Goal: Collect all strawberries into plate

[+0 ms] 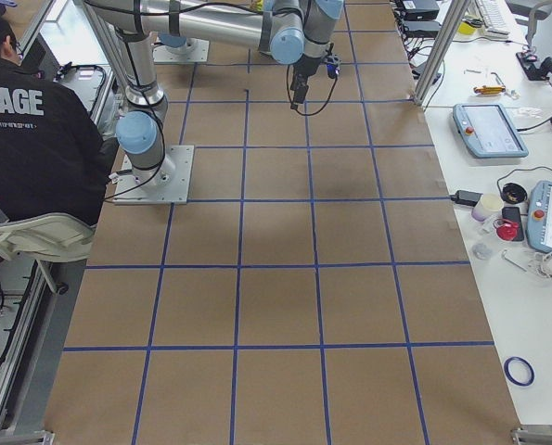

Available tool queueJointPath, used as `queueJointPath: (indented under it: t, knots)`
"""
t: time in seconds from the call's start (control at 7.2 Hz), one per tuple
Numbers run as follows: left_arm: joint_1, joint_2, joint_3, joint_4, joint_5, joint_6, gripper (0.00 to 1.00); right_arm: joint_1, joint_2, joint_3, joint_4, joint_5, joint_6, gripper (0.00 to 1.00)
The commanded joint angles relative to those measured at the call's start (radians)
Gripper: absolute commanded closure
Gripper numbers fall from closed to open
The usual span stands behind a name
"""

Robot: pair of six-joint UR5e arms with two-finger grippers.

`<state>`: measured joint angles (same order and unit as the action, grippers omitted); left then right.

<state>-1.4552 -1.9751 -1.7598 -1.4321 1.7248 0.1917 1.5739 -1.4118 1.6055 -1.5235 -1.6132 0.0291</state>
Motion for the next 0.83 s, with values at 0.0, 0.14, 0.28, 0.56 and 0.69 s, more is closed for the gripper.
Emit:
queueJointPath:
  t: [0.0,0.14,0.28,0.56,0.69]
  knots:
    - [-0.001,0.007,-0.006,-0.008,0.006,0.015,0.0,-0.002,0.002,0.001,-0.003,0.001,0.0,0.0]
    - [-0.001,0.016,0.0,0.002,-0.008,0.015,0.0,-0.002,0.004,0.001,-0.001,0.007,0.003,0.0]
    - [-0.001,0.031,0.019,0.005,-0.01,0.003,0.0,-0.002,0.004,0.001,-0.003,0.012,0.003,0.0]
    - [-0.011,0.068,0.127,0.04,-0.011,-0.032,0.0,-0.006,-0.006,-0.001,0.008,0.018,0.014,0.0]
    - [-0.017,0.091,0.164,0.044,-0.007,-0.017,0.0,-0.008,-0.006,-0.012,0.005,0.027,0.014,0.0]
